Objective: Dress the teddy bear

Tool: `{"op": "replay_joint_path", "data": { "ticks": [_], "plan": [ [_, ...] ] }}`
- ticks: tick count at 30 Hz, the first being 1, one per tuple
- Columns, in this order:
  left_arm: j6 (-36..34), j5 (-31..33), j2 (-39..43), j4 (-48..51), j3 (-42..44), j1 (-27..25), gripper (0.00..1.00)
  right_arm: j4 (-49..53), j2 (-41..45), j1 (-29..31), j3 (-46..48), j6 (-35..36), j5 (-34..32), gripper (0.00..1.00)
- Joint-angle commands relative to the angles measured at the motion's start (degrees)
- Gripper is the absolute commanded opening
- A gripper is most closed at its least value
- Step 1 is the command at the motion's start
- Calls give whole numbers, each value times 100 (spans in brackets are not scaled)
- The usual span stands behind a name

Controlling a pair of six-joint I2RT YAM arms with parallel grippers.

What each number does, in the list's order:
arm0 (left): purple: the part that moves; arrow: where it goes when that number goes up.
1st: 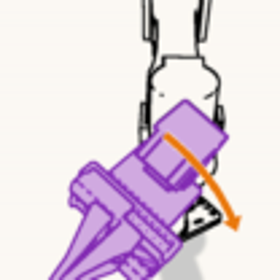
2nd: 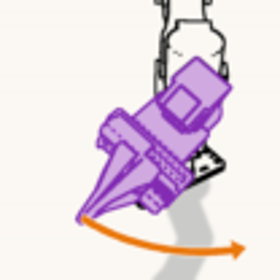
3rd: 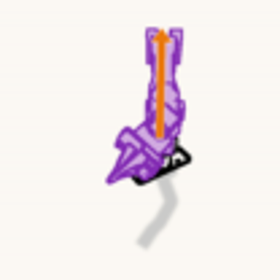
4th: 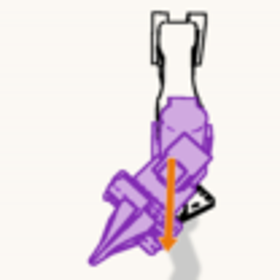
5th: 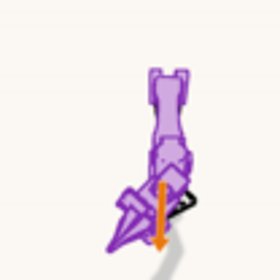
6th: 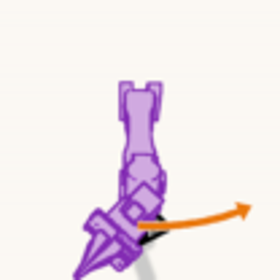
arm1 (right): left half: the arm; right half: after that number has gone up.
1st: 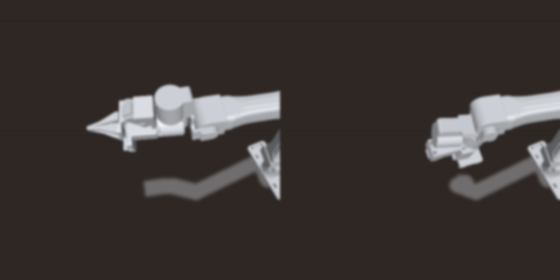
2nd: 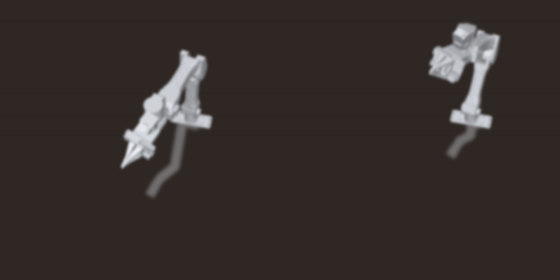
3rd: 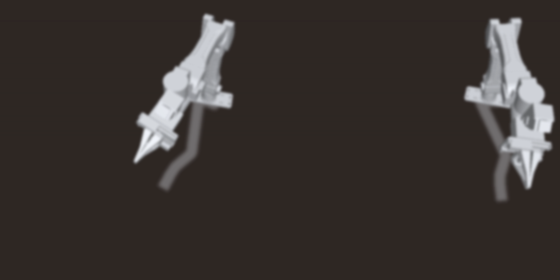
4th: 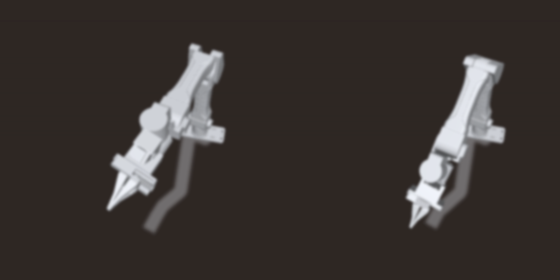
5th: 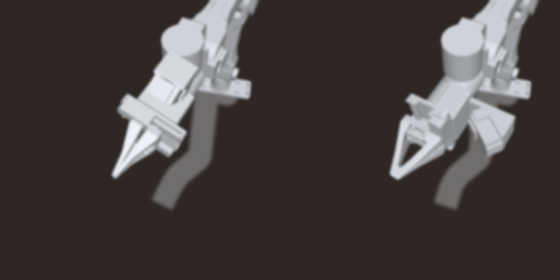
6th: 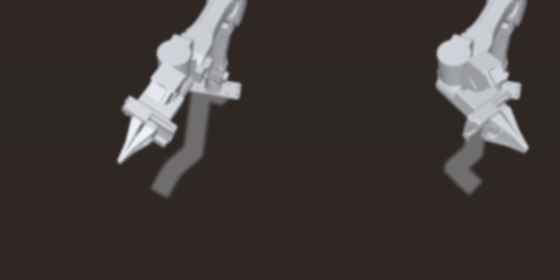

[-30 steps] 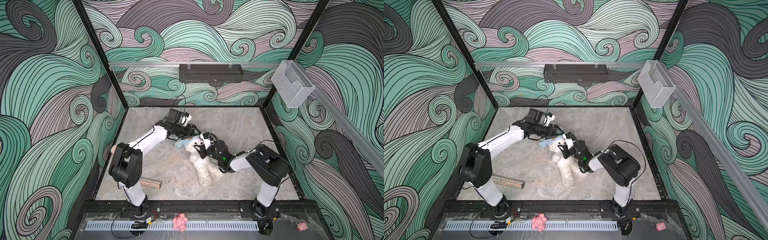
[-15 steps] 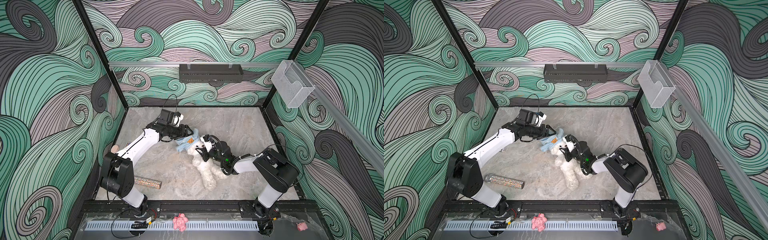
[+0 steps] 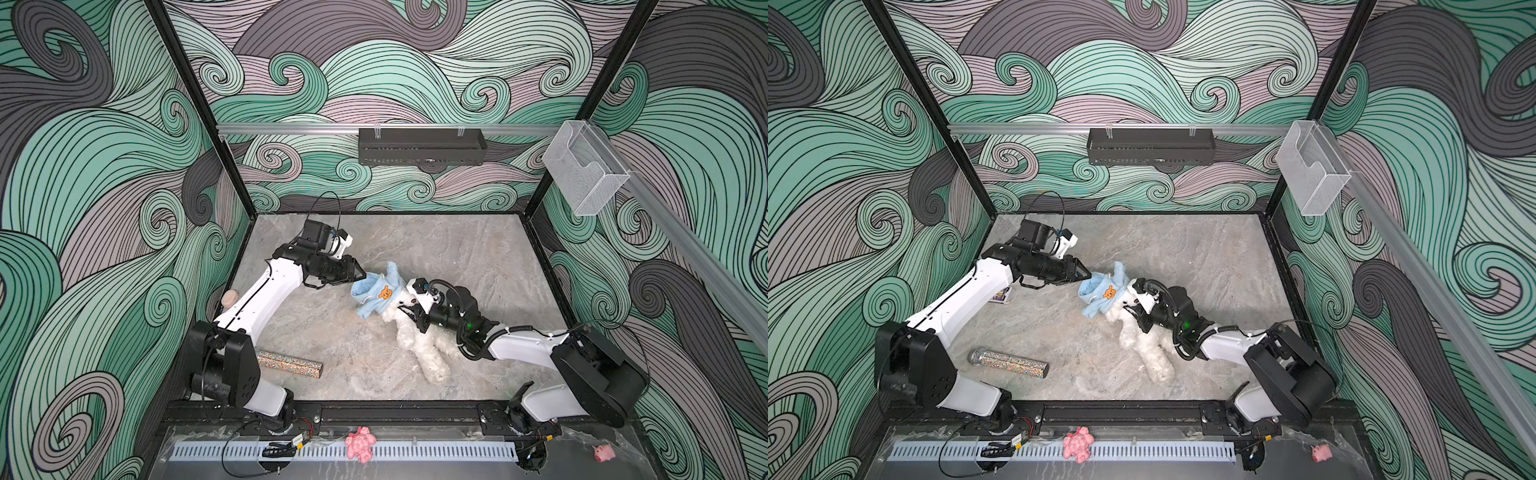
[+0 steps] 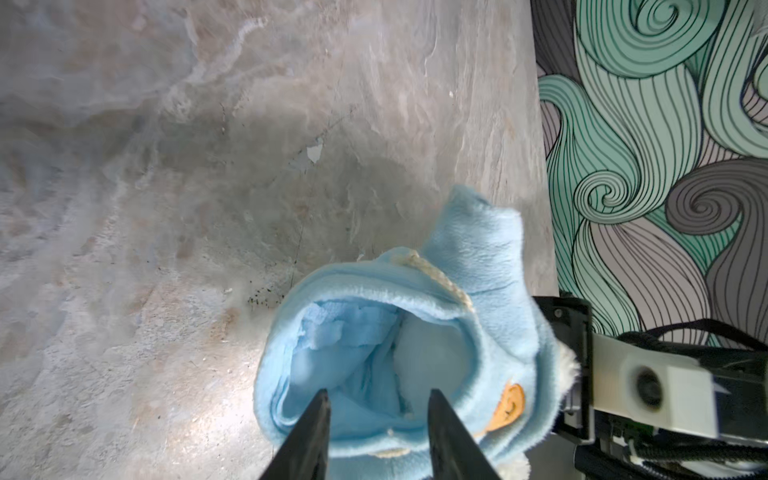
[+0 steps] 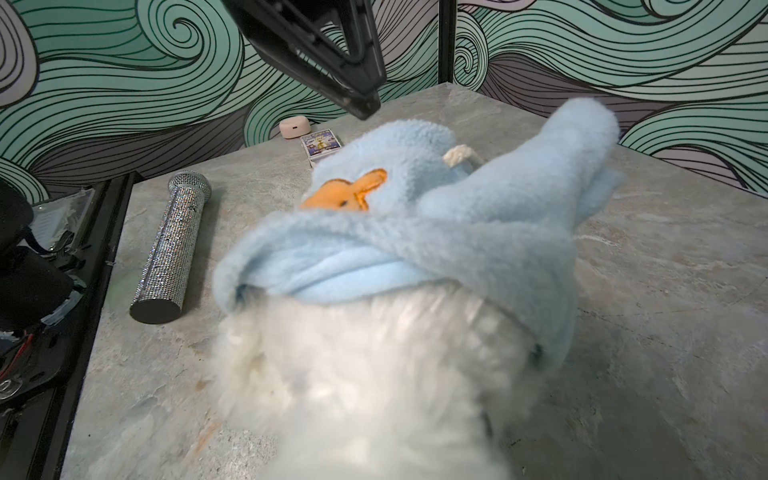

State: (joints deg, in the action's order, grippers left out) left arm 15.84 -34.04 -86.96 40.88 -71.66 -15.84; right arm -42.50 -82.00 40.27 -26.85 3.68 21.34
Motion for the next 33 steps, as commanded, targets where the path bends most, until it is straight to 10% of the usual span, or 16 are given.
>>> {"op": "replay_joint_path", "data": {
  "ticks": [1, 33],
  "plan": [
    [-584, -454, -385, 764, -372, -72, 37, -162, 145, -11, -21, 185, 238, 9],
    [-502, -2713, -766, -128, 180, -691, 61, -86, 35, 0, -546, 588, 689, 12]
  ]
}}
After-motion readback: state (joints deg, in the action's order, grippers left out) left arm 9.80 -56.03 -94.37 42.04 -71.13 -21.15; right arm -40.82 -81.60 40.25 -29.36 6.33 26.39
